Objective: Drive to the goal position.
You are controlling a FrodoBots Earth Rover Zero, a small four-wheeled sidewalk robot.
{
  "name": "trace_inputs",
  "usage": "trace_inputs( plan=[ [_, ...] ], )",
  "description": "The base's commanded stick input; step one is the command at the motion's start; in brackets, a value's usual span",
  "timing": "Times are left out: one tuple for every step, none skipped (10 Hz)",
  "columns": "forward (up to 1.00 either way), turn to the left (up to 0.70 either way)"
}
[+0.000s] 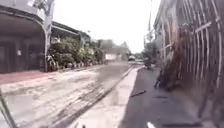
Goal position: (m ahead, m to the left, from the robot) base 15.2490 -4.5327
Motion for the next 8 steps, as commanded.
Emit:
trace_inputs(
  plan=[
    [1.00, 0.00],
    [1.00, 0.00],
    [1.00, 0.00],
    [1.00, 0.00],
    [1.00, 0.00],
    [1.00, 0.00],
    [1.00, 0.00],
    [1.00, 0.00]
  ],
)
